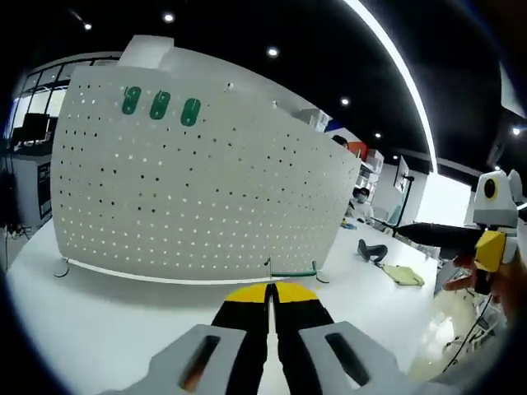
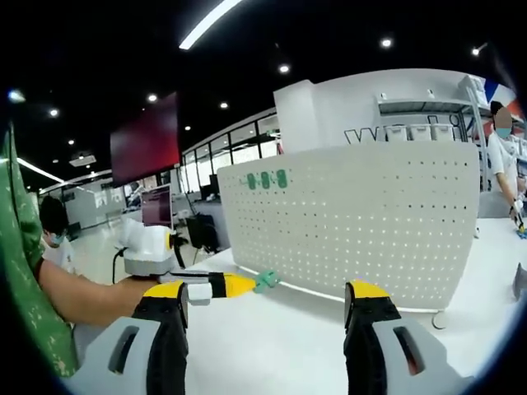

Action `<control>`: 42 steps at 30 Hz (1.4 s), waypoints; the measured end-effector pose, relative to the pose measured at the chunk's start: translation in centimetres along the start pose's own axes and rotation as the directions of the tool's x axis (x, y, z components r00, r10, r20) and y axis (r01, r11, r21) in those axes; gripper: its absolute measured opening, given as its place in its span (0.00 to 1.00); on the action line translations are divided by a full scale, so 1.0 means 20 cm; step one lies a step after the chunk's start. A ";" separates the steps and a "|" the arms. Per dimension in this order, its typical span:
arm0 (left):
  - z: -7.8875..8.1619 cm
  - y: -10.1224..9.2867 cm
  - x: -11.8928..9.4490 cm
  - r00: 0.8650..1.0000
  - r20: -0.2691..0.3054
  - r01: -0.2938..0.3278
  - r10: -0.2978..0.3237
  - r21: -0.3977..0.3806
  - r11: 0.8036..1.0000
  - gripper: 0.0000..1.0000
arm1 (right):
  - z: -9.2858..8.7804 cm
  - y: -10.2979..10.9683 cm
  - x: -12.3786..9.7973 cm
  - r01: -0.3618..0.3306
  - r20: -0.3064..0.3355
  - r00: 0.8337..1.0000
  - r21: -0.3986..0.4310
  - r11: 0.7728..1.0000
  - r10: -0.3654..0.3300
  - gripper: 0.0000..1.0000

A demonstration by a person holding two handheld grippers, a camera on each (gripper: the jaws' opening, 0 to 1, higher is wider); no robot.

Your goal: Insert the hook assembly into the mounting plate slot until the hook locks in place.

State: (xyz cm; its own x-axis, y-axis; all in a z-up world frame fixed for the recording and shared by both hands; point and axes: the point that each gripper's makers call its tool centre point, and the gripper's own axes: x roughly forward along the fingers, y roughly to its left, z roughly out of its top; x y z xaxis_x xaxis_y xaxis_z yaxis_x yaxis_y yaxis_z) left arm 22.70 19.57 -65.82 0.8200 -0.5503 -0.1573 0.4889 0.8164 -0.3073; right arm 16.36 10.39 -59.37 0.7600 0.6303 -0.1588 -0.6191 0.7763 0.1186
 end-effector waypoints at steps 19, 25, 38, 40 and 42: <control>0.26 -0.06 -0.04 0.992 0.119 0.031 -0.035 0.033 0.999 0.01 | 0.12 0.04 0.19 -0.031 0.033 0.999 0.007 0.999 0.031 0.61; 0.31 -0.06 -0.03 0.990 0.137 0.031 -0.038 0.052 0.998 0.01 | 0.15 0.04 0.27 -0.050 0.034 0.998 0.045 0.998 0.048 0.51; 0.38 -0.08 -0.03 0.985 0.163 0.036 -0.048 0.079 0.996 0.01 | 0.20 0.02 0.38 -0.083 0.055 0.996 0.197 0.977 0.074 0.36; 0.39 -0.09 -0.03 0.985 0.166 0.040 -0.053 0.082 0.996 0.01 | 0.21 0.01 0.39 -0.087 0.055 0.996 0.218 0.972 0.077 0.35; 0.39 -0.09 -0.03 0.984 0.169 0.040 -0.055 0.089 0.995 0.01 | 0.22 0.02 0.40 -0.092 0.057 0.995 0.236 0.967 0.081 0.33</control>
State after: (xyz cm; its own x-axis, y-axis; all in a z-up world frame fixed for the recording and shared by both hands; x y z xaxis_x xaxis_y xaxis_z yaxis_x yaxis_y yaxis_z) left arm 23.59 19.84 -57.78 0.8306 -0.5565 0.0209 0.5459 0.8061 -0.2283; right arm 23.16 15.74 -56.35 0.7175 0.6904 -0.0929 -0.6220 0.6950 0.3607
